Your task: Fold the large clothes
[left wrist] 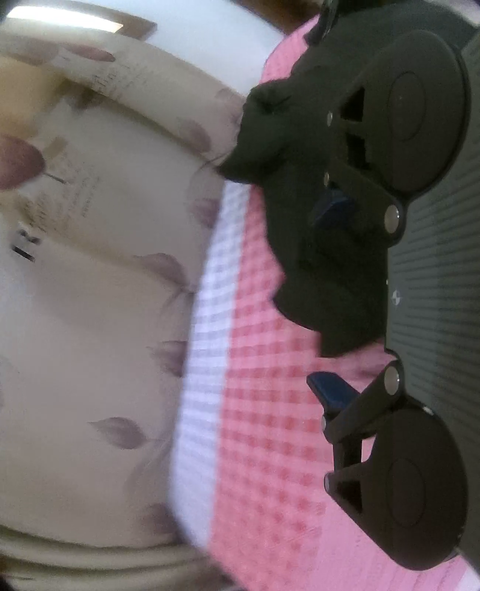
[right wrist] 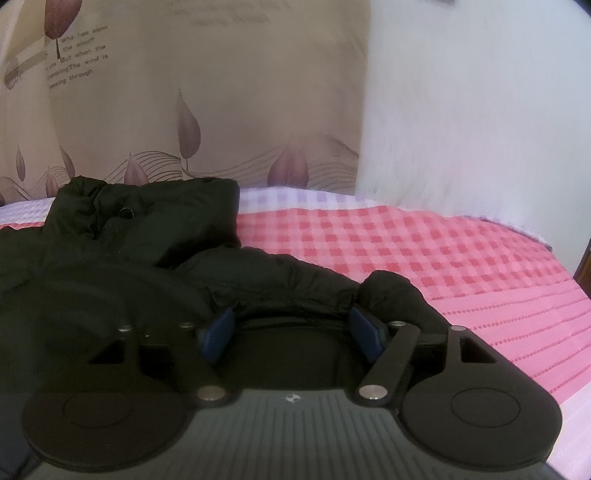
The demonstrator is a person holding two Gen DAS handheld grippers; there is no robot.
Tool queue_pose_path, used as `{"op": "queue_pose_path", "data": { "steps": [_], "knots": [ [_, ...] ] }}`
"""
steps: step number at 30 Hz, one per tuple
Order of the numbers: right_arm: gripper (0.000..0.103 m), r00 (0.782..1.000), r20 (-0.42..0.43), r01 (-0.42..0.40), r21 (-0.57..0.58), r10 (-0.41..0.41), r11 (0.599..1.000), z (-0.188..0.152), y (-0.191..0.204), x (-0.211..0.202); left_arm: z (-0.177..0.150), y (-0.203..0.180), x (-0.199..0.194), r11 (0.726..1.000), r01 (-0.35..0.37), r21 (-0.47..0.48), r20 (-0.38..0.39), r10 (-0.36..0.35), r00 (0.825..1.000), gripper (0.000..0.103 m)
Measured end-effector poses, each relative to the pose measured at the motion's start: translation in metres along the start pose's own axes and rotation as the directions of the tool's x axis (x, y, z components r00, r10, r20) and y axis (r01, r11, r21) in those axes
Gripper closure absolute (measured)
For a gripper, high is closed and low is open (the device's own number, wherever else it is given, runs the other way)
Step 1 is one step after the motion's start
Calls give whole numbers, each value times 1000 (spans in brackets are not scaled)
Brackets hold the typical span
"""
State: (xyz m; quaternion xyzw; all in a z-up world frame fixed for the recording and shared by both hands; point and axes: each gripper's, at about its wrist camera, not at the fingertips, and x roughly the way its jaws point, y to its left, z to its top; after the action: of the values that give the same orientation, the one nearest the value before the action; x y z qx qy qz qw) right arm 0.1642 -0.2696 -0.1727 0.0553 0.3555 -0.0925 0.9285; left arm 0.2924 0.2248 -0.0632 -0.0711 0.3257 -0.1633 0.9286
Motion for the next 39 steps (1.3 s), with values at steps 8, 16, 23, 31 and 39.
{"op": "queue_pose_path", "data": {
  "steps": [8,16,23,31,39],
  "knots": [
    [28,1000,6,19,-19,-19,1000,-1,4,-3,-15,38,36,966,234,-109,-170,-250,953,39],
    [19,999,22,44,-38,-43,998,-1,8,-5,-15,46,55,929,347,-127,-185,-366,912,56],
    [16,997,37,70,-55,-68,996,-2,11,-6,-22,40,47,935,320,-154,-141,-341,929,71],
    [5,994,44,106,-65,-103,992,-2,11,-7,-23,32,28,928,246,-280,-74,-276,958,84],
    [3,998,29,60,-26,-59,998,0,5,-9,-7,14,16,938,143,-317,-110,-186,976,87]
  ]
}}
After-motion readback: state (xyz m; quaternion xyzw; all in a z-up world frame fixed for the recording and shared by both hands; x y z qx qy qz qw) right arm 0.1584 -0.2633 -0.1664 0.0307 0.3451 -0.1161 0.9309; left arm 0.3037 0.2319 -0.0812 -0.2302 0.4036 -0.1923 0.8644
